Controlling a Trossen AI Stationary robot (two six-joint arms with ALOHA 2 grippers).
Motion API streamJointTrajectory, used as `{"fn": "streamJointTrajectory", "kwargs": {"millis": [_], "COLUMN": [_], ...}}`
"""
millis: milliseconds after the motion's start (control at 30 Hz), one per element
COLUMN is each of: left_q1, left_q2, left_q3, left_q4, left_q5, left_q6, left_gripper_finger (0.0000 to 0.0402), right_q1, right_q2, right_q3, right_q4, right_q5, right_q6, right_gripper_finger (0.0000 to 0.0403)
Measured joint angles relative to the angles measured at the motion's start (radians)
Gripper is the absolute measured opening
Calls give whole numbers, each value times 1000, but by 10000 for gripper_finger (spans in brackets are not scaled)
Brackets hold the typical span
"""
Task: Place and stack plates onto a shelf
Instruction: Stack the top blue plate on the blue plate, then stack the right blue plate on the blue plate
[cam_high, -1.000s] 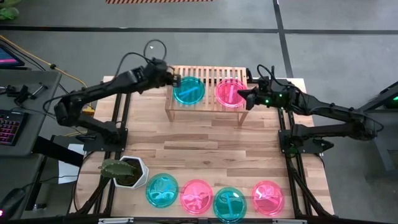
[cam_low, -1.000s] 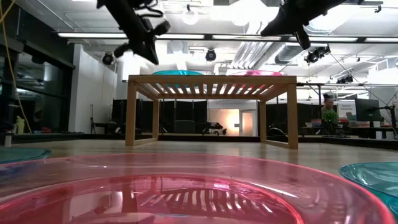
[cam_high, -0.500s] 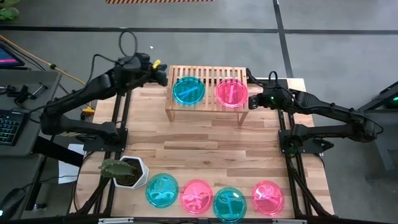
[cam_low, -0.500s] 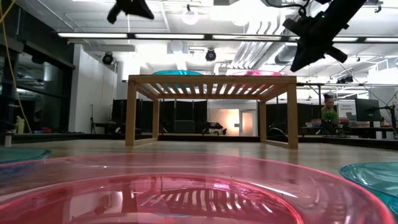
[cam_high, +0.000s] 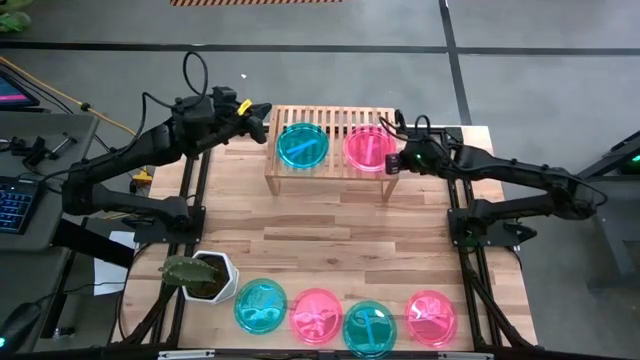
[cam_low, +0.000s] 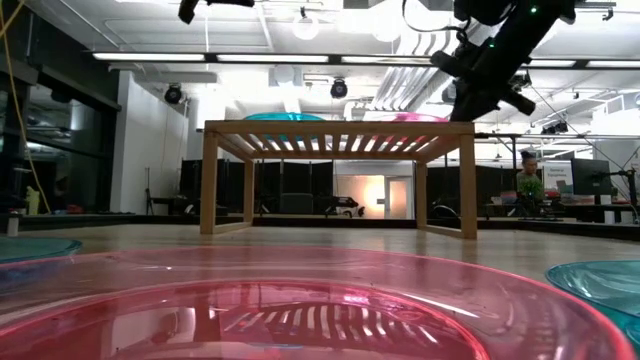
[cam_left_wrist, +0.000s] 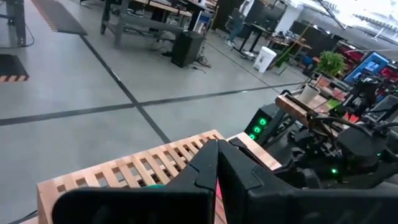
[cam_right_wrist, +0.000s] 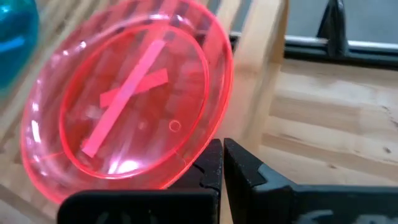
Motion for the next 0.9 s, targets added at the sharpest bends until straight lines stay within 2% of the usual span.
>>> {"fn": "streamJointTrajectory", "kwargs": {"millis": [400, 533, 633, 767, 900], "left_q1": [0, -6, -34, -100, -194], "left_q2": [0, -22, -45, -56, -47], "left_q3": [0, -1, -1, -1, -1], "left_q4": [15, 16, 6, -16, -13], "left_q5": [0, 10, 69, 167, 178], "left_q6": [-1, 25, 78, 139, 156], "left_gripper_finger": [0, 0, 0, 0, 0], "right_q1": [-62, -72, -70, -46, -5], "right_q2": [48, -18, -105, -230, -318], "right_q3": [0, 0, 0, 0, 1], "right_q4": [95, 44, -25, -74, -62], "right_q5": [-1, 0, -8, -143, -258], "right_q6": [-34, -84, -125, -161, -160], "right_gripper_finger": [0, 0, 0, 0, 0]}}
